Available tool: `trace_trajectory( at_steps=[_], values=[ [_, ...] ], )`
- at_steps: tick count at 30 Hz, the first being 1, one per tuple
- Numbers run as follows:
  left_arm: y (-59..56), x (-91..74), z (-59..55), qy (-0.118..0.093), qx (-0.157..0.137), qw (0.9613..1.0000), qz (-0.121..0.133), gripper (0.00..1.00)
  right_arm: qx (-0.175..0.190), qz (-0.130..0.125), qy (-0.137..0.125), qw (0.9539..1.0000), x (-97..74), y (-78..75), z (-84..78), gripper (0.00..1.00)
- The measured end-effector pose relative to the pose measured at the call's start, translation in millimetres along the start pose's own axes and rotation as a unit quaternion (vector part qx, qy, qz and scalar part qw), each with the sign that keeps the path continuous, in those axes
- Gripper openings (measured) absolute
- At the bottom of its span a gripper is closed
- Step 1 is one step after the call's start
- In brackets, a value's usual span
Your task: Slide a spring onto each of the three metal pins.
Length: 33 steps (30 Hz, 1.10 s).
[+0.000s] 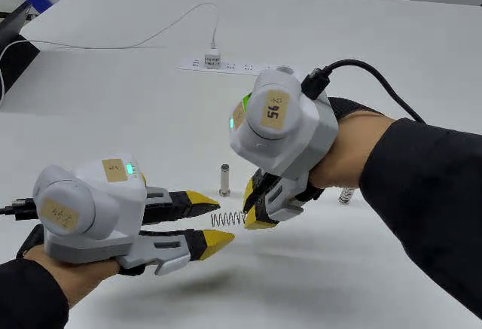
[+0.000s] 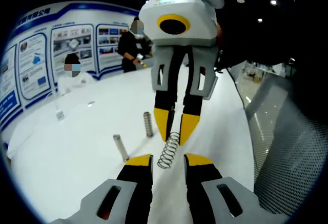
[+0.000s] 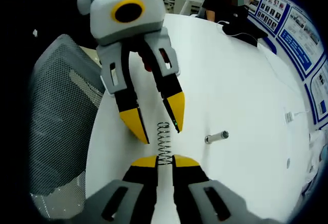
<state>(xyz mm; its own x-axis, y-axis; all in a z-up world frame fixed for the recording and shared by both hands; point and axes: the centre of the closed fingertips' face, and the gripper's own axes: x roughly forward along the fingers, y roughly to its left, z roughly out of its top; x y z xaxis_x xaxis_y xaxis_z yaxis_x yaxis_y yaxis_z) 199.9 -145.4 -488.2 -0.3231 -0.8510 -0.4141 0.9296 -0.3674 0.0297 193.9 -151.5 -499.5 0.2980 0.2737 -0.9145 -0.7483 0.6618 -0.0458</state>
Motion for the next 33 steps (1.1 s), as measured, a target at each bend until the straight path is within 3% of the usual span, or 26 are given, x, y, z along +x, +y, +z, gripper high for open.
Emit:
trace_trajectory(
  at_steps=[8, 16, 33],
  values=[
    [-3.0, 1.9, -2.5, 0.007, 0.018, 0.9998, -0.006, 0.14, -0.015, 0.006, 0.002, 0.9999, -0.9, 5.7, 3.0, 0.12],
    [-3.4, 2.9, -3.0, 0.009, 0.022, 0.9997, -0.008, 0.13, -0.022, 0.005, -0.001, 0.9997, -10.5, 6.5, 7.4, 0.11],
    [-4.0, 4.4, -1.8, 0.011, 0.026, 0.9996, -0.007, 0.11, -0.036, -0.005, -0.043, 0.9984, -27.8, 9.1, 44.6, 0.11]
  ],
)
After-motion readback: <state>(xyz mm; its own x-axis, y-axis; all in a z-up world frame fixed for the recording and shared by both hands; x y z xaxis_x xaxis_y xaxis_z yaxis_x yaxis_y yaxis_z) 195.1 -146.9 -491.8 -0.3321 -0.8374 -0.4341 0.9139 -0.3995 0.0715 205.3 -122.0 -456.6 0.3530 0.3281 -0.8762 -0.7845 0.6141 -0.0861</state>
